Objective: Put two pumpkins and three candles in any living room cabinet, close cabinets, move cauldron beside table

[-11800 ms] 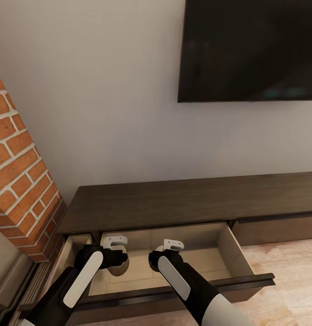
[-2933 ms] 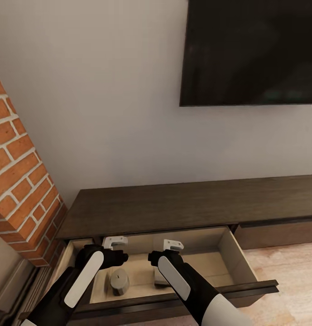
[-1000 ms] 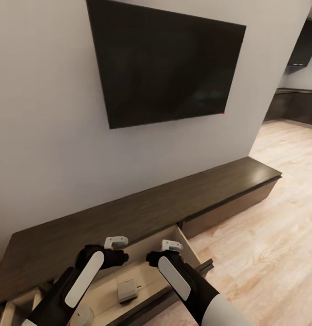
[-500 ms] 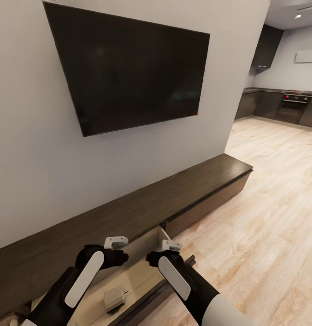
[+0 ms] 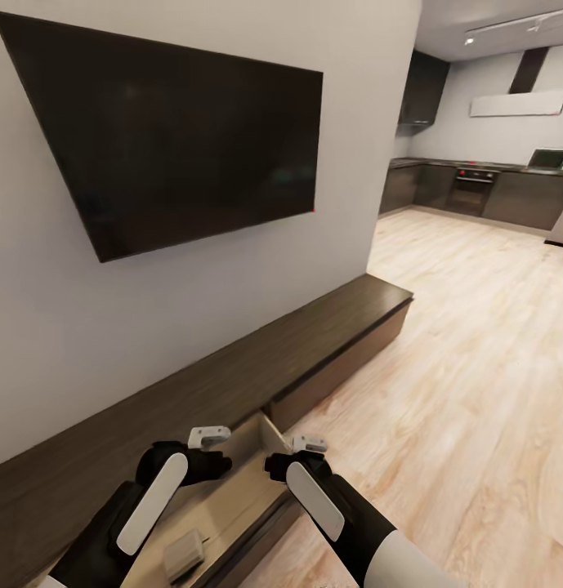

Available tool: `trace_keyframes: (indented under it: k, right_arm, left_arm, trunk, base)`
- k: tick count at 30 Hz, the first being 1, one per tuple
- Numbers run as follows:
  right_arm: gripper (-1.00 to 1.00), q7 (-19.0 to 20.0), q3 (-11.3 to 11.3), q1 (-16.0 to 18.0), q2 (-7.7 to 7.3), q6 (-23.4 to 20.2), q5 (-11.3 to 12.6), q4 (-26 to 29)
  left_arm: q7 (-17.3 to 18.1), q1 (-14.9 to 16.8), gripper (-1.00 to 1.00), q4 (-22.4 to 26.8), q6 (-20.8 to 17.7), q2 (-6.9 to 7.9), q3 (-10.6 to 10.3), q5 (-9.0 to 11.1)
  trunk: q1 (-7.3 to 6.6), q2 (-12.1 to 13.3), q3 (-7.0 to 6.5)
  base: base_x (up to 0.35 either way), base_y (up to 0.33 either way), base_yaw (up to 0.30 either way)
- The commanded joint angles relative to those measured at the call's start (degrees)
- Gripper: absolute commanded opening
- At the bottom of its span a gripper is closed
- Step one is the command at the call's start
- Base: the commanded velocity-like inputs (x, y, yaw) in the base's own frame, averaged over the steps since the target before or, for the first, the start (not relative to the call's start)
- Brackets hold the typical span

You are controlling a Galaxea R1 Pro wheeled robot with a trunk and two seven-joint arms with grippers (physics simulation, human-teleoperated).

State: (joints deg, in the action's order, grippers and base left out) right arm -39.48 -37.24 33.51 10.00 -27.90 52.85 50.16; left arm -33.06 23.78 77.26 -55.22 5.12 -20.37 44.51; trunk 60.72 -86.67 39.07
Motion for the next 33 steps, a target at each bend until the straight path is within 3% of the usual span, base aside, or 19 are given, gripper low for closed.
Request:
trace_keyframes:
  k: [1,33]
  right_arm:
    - [1.0,-0.4,-0.1,0.1,0.0,-0.1,0.3,0.0]
    - [1.0,-0.4,0.2,0.1,0.0,0.0,0.4,0.0]
  left_arm:
    - [-0.6,0.0,1.0,0.1,-0.1,0.06,-0.1,0.6]
    - [-0.6,0.0,1.0,0.1,0.0,0.06,-0.2,0.1]
  trunk:
    - [-0.23,0.4,-0.13]
    - [-7.26,13.2,-5.88]
  base:
    - [-0.069,0.0,-0.277]
    - [-0.269,0.0,-0.275]
